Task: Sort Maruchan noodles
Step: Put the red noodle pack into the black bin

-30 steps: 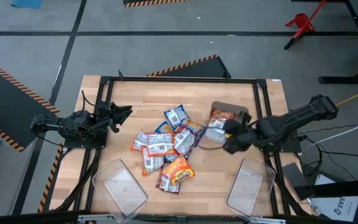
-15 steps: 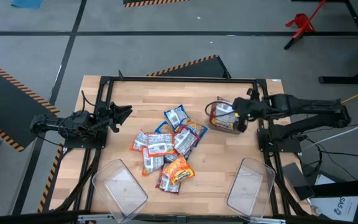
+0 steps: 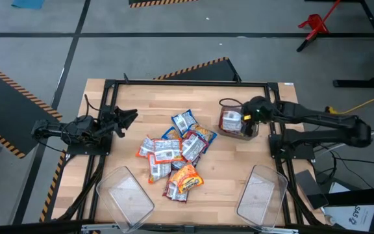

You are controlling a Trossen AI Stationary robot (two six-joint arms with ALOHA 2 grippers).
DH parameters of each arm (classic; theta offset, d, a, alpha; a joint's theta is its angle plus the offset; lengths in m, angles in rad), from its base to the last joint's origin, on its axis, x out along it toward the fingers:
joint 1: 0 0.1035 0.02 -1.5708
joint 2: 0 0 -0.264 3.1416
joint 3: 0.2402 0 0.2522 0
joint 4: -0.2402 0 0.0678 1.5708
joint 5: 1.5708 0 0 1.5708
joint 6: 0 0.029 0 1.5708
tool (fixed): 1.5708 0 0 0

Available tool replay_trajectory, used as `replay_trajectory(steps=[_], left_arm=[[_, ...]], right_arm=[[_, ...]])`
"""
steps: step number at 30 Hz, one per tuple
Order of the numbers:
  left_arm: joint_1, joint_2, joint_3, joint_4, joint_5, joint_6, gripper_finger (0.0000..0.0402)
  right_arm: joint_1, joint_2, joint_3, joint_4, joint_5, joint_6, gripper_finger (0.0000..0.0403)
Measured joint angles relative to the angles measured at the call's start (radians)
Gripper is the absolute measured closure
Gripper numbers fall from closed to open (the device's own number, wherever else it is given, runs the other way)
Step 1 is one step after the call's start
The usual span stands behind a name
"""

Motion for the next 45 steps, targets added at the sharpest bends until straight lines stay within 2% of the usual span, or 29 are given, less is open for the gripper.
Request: replay_trajectory(steps=[5,12,16,22,28,36,38,41,43,45], left_arm=[[0.0,0.0,0.0,-0.001,-0.013,0.0,0.0243],[0.0,0.0,0.0,-0.005,-0.015,0.0,0.0243],[0.0,0.0,0.0,-0.028,-0.015,0.001,0.0243],[0.0,0.0,0.0,-0.029,-0.014,0.0,0.0243],[0.0,0.0,0.0,-0.027,-0.013,0.0,0.0243],[0.0,0.0,0.0,-0.026,-0.012,0.0,0.0243],[0.0,0.0,0.0,-0.026,-0.012,0.0,0.0243],[0.0,0.0,0.0,-0.026,-0.011,0.0,0.0243],[0.0,0.0,0.0,-0.026,-0.011,0.0,0.0243],[0.0,0.0,0.0,-0.026,-0.011,0.0,0.0243]], right_arm=[[-0.087,0.028,-0.054,0.031,-0.032,-0.002,0.0403],[-0.138,0.073,-0.056,0.036,-0.032,0.037,0.0386],[-0.148,0.102,-0.056,0.033,-0.045,0.072,0.0344],[-0.147,0.119,-0.05,0.028,-0.058,0.087,0.0247],[-0.147,0.119,0.091,-0.076,-0.057,0.087,0.019],[-0.146,0.118,0.302,-0.209,0.011,0.077,0.0183],[-0.146,0.118,0.324,-0.183,-0.04,0.078,0.0182],[-0.131,0.122,0.319,-0.062,-0.179,0.1,0.0182],[-0.084,0.143,0.302,0.031,-0.24,0.12,0.0182],[-0.024,0.172,0.284,0.071,-0.255,0.108,0.0182]])
